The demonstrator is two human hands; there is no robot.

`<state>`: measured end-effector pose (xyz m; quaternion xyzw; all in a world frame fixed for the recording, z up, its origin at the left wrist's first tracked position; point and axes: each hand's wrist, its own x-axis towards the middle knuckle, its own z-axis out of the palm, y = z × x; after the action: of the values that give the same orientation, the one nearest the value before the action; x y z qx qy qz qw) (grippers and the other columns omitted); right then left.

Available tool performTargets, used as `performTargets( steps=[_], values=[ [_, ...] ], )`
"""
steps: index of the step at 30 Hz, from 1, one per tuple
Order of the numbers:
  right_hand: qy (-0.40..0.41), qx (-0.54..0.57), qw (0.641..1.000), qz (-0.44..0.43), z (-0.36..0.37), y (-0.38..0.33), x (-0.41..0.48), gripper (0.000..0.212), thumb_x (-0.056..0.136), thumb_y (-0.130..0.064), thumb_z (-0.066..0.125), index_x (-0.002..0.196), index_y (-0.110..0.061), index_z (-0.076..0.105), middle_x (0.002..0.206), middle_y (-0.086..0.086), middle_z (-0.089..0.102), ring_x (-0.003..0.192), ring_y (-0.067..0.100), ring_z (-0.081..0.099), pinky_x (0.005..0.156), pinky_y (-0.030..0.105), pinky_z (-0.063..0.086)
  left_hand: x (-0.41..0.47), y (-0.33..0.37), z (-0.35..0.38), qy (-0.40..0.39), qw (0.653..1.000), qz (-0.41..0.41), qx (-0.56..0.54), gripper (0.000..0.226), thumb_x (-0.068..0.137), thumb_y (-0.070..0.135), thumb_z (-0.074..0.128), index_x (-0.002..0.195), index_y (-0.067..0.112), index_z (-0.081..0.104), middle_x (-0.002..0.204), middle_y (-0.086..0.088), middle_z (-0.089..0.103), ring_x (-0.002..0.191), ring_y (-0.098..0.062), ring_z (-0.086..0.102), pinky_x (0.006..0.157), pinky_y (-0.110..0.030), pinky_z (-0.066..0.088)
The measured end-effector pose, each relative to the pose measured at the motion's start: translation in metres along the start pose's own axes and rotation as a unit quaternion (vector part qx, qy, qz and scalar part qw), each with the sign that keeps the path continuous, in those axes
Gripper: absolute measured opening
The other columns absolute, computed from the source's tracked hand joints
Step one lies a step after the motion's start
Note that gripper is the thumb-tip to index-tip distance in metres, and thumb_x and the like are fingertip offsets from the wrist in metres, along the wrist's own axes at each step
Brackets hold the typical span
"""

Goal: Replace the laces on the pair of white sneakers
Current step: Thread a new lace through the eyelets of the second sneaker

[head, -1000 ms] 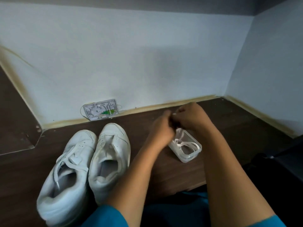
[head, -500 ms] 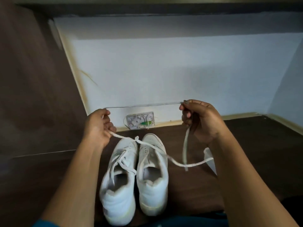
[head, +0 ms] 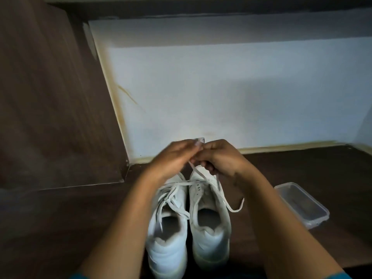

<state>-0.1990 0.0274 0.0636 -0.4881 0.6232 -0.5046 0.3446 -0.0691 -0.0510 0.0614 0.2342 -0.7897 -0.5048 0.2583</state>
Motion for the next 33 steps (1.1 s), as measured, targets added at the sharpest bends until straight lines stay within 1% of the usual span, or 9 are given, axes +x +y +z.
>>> performTargets(
  steps=[2,5,9,12,15,17,20,27,33],
  values=[
    [0.003,-0.006,1.0,0.009,-0.001,0.001,0.004,0.012,0.08,-0.005,0.063,0.07,-0.002,0.068,0.047,0.0,0.051,0.04,0.008,0.035,0.044,0.02,0.024,0.004,-0.003,0.005,-0.009,0.999,-0.02,0.036,0.036,0.091,0.042,0.05,0.084,0.01,0.063,0.075,-0.006,0.062,0.06,-0.014,0.054,0.058,-0.028,0.046],
    [0.011,-0.017,0.999,0.031,-0.02,0.003,-0.001,0.018,0.083,-0.009,0.064,0.067,-0.01,0.072,0.046,-0.002,0.049,0.04,0.008,0.034,0.041,0.017,0.022,0.004,-0.011,-0.016,0.081,0.994,-0.068,0.04,0.026,0.095,0.015,0.051,0.071,0.012,0.059,0.073,0.002,0.059,0.043,-0.001,0.044,0.046,-0.025,0.037],
    [0.058,-0.032,0.997,0.042,-0.046,0.013,-0.007,0.024,0.084,-0.013,0.064,0.062,-0.016,0.073,0.047,-0.004,0.049,0.044,0.01,0.033,0.043,0.018,0.023,-0.004,-0.026,-0.061,0.231,0.962,-0.115,0.095,0.031,0.095,0.015,0.052,0.064,0.013,0.058,0.065,-0.002,0.05,0.048,-0.014,0.04,0.042,-0.019,0.031],
    [0.045,-0.047,0.997,0.037,-0.04,0.014,-0.005,0.022,0.084,-0.009,0.064,0.065,-0.016,0.073,0.047,-0.005,0.055,0.041,0.007,0.038,0.041,0.016,0.027,-0.004,-0.028,-0.047,0.102,0.971,-0.108,0.185,0.024,0.093,0.025,0.056,0.075,0.011,0.064,0.066,-0.004,0.054,0.055,-0.016,0.044,0.053,-0.024,0.034],
    [-0.003,-0.106,0.994,0.007,-0.015,0.011,0.001,0.019,0.079,0.002,0.065,0.066,-0.011,0.071,0.05,-0.002,0.059,0.043,0.003,0.047,0.044,0.014,0.035,0.008,-0.015,-0.006,-0.012,0.995,-0.031,0.091,0.022,0.09,0.04,0.052,0.1,0.023,0.063,0.096,0.004,0.066,0.086,-0.011,0.062,0.081,-0.028,0.046],
    [0.011,-0.111,0.994,0.002,-0.008,0.014,0.007,0.013,0.071,0.008,0.065,0.067,-0.004,0.069,0.055,0.006,0.059,0.047,0.008,0.048,0.047,0.017,0.036,0.015,-0.011,0.014,-0.059,0.995,-0.044,0.064,0.014,0.093,0.036,0.05,0.09,0.025,0.058,0.085,0.003,0.065,0.07,-0.011,0.062,0.071,-0.027,0.048],
    [0.017,-0.101,0.994,0.03,-0.01,0.021,0.013,0.008,0.067,0.007,0.065,0.068,0.0,0.07,0.064,0.014,0.065,0.052,0.012,0.049,0.049,0.022,0.037,0.024,-0.019,0.019,-0.047,0.991,-0.089,0.082,0.02,0.097,0.024,0.048,0.079,0.018,0.055,0.067,0.003,0.062,0.053,-0.013,0.047,0.057,-0.028,0.04],
    [0.051,-0.096,0.984,0.142,-0.014,0.042,0.026,0.011,0.07,0.007,0.059,0.072,0.008,0.069,0.059,0.016,0.061,0.041,0.016,0.046,0.041,0.017,0.034,0.048,-0.037,0.03,-0.084,0.97,-0.147,0.174,0.025,0.095,0.005,0.047,0.074,0.013,0.057,0.067,-0.001,0.062,0.05,-0.011,0.044,0.048,-0.023,0.032],
    [0.062,-0.241,0.941,0.23,-0.017,0.058,0.041,0.02,0.073,-0.013,0.072,0.067,0.004,0.063,0.055,0.013,0.06,0.045,0.021,0.06,0.046,0.024,0.051,0.057,-0.055,0.037,-0.049,0.944,-0.124,0.3,0.025,0.086,0.0,0.054,0.1,0.011,0.073,0.103,-0.004,0.07,0.091,-0.019,0.063,0.068,-0.02,0.043]
  ],
)
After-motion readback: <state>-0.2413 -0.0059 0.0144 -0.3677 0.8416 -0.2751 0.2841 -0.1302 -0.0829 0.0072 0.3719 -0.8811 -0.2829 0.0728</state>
